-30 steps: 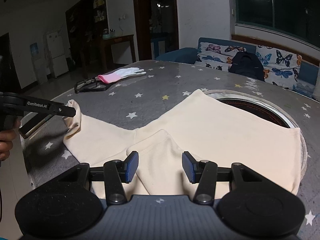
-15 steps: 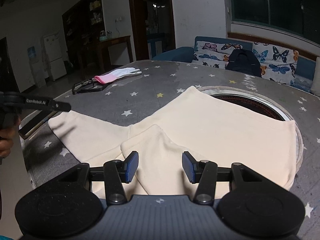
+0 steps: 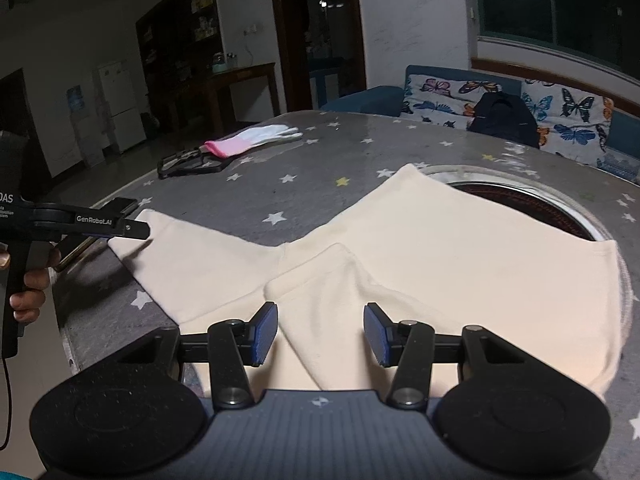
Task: Fold clothes
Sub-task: 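Lift the sleeve with the left gripper and fold it across the shirt body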
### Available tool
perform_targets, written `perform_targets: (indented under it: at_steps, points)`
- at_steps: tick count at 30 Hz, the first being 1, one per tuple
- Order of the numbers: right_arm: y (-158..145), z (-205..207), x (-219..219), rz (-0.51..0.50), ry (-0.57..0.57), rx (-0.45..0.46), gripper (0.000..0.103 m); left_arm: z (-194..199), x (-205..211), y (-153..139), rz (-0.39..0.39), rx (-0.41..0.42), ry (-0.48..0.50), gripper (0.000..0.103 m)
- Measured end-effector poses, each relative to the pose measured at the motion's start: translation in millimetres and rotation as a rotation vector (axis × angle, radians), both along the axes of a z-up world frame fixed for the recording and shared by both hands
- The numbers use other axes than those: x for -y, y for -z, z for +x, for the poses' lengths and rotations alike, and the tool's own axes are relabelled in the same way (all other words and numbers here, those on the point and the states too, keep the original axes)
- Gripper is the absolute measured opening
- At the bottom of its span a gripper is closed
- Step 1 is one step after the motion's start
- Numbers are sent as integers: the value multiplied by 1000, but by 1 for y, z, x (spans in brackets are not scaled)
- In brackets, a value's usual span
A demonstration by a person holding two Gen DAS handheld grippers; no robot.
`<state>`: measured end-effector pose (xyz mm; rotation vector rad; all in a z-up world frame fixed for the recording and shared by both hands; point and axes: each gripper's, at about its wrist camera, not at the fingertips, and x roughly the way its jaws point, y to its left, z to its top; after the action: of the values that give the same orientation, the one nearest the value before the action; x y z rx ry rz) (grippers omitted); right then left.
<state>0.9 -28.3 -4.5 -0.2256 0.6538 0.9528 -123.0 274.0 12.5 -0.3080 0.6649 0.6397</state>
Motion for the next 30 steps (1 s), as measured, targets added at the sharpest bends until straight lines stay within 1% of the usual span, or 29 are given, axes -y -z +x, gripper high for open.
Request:
perform_targets:
  at_steps: [2, 5, 6, 7, 9, 10, 16, 19, 25, 27, 30]
  points:
    - [4, -1, -7, -14, -13, 2, 47, -1, 1, 1, 13, -3, 4, 61]
    - [11, -1, -13, -43, -17, 5, 44, -1, 0, 2, 21, -5, 7, 59]
    - [12, -2, -14, -50, -17, 17, 40, 0, 0, 2, 23, -5, 7, 58]
    - [12, -3, -15, -59, -16, 33, 30, 0, -1, 3, 25, -6, 7, 58]
    - [12, -4, -14, -70, -10, 52, 15, 1, -1, 3, 34, -10, 7, 54]
    - [12, -3, -13, -67, -9, 50, 10, 1, -2, 3, 36, -12, 7, 54]
    - [3, -2, 0, -39, 16, 71, 7, 3, -3, 4, 34, -12, -4, 54]
    - [-4, 1, 11, -28, 42, 88, 7, 3, -4, 3, 26, -12, -7, 57]
    - [-17, 7, 37, -19, 103, 122, 7, 4, -3, 2, 20, -20, -3, 64]
    - [-20, 9, 45, -19, 123, 130, 7, 4, -2, 2, 16, -23, -5, 69]
    - [-24, 12, 57, -17, 158, 140, 7, 5, -2, 2, 9, -27, -6, 74]
